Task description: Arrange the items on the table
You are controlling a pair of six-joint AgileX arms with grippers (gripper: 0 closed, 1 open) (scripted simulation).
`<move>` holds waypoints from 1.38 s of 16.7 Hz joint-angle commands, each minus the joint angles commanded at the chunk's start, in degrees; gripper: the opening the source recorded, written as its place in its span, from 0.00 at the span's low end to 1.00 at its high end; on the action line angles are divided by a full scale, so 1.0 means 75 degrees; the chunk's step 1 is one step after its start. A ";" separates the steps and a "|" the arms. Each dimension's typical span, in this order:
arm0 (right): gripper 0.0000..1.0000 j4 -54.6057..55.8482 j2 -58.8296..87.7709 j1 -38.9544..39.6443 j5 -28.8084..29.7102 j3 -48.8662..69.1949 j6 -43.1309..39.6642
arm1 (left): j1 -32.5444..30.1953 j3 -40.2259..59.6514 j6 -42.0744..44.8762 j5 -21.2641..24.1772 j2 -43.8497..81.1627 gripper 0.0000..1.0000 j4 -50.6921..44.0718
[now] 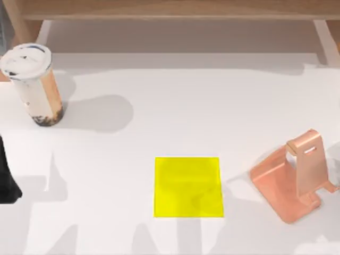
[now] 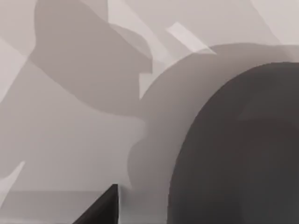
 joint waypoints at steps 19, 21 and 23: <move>0.00 -0.0278 -0.0274 0.0027 -0.0124 0.0124 0.0097 | 0.0000 0.0000 0.0000 0.0000 0.0000 1.00 0.0000; 0.00 -0.0562 -0.0394 0.0016 -0.0123 0.0377 0.0085 | 0.0000 0.0000 0.0000 0.0000 0.0000 1.00 0.0000; 0.00 -0.1148 -0.0586 0.0008 -0.0121 0.0744 0.0067 | 0.0000 0.0000 0.0000 0.0000 0.0000 1.00 0.0000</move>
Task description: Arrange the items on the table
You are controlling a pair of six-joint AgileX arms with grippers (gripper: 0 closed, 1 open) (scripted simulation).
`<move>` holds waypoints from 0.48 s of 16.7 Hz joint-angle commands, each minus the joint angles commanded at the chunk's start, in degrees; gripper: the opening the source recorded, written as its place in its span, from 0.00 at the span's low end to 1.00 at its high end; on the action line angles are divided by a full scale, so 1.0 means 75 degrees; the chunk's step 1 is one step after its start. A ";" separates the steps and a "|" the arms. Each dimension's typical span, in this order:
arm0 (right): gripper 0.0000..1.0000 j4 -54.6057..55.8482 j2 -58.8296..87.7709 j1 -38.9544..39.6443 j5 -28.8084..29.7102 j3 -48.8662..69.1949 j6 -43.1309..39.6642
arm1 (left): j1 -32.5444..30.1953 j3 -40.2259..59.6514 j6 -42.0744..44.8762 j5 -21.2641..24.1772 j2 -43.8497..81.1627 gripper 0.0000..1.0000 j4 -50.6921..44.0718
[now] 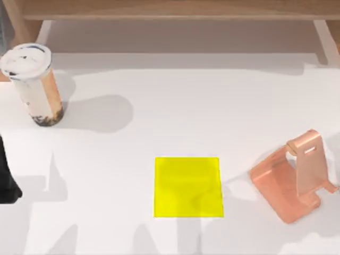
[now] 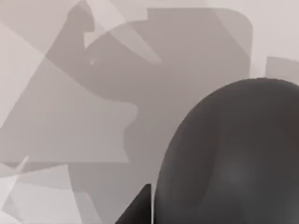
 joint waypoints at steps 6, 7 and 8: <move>0.00 -0.2099 -0.0740 -0.0006 -0.0005 0.1132 -0.0020 | 0.0000 0.0000 0.0000 0.0000 0.0000 1.00 0.0000; 0.00 -0.2250 -0.0843 -0.0006 -0.0006 0.1270 -0.0018 | 0.0000 0.0000 0.0000 0.0000 0.0000 1.00 0.0000; 0.00 -0.2320 -0.0903 -0.0007 -0.0006 0.1339 -0.0016 | 0.0000 0.0000 0.0000 0.0000 0.0000 1.00 0.0000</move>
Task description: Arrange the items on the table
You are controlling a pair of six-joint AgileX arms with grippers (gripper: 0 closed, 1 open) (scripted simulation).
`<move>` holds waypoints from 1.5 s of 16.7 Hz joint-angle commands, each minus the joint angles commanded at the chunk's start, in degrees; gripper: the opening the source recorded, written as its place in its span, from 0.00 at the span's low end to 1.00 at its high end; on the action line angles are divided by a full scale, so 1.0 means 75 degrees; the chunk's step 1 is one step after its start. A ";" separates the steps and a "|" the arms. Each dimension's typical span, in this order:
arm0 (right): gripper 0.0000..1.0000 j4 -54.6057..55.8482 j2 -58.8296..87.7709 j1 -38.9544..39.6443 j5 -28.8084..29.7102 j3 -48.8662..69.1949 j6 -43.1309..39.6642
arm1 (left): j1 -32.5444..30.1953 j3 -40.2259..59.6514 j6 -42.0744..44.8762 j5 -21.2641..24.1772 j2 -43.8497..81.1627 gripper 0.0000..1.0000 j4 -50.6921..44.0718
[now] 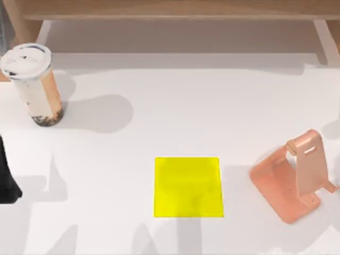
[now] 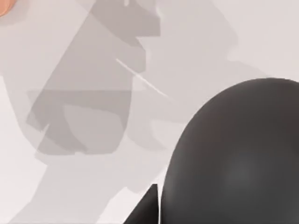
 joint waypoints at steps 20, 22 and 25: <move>0.00 -0.0442 0.1047 0.4614 0.0546 0.3717 -0.4507 | 0.0000 0.0000 0.0000 0.0000 0.0000 1.00 0.0000; 0.00 -0.0404 0.1617 0.5339 0.0534 0.4117 -0.5846 | 0.0000 0.0000 0.0000 0.0000 0.0000 1.00 0.0000; 0.00 -0.0302 0.2606 0.6221 0.0463 0.4484 -0.7955 | 0.0000 0.0000 0.0000 0.0000 0.0000 1.00 0.0000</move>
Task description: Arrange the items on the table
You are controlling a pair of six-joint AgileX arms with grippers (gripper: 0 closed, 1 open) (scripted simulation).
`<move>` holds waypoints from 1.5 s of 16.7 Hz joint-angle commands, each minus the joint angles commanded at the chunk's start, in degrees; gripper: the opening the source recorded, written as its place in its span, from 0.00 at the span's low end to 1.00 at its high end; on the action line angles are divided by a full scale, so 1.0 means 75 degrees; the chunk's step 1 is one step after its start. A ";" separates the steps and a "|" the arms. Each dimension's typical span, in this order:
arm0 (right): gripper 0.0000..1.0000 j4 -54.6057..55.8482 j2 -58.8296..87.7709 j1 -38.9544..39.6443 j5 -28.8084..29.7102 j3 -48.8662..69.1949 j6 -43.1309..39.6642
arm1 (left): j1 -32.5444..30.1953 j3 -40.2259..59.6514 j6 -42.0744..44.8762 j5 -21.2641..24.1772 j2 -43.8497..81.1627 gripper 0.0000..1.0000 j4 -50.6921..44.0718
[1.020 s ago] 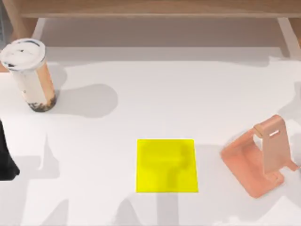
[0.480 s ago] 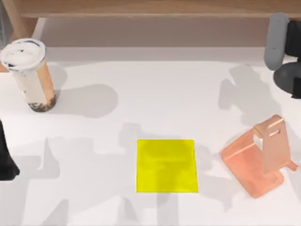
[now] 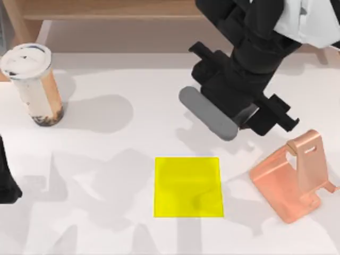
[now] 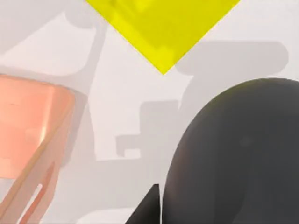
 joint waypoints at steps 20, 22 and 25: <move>0.00 0.0733 0.2505 0.1149 -0.0375 -0.0137 -0.4454 | 0.0000 0.0000 0.0000 0.0000 0.0000 1.00 0.0000; 0.00 0.0736 0.2506 0.1149 -0.0375 -0.0139 -0.4454 | 0.0000 0.0000 0.0000 0.0000 0.0000 1.00 0.0000; 0.15 0.0736 0.2506 0.1149 -0.0375 -0.0139 -0.4454 | 0.0000 0.0000 0.0000 0.0000 0.0000 1.00 0.0000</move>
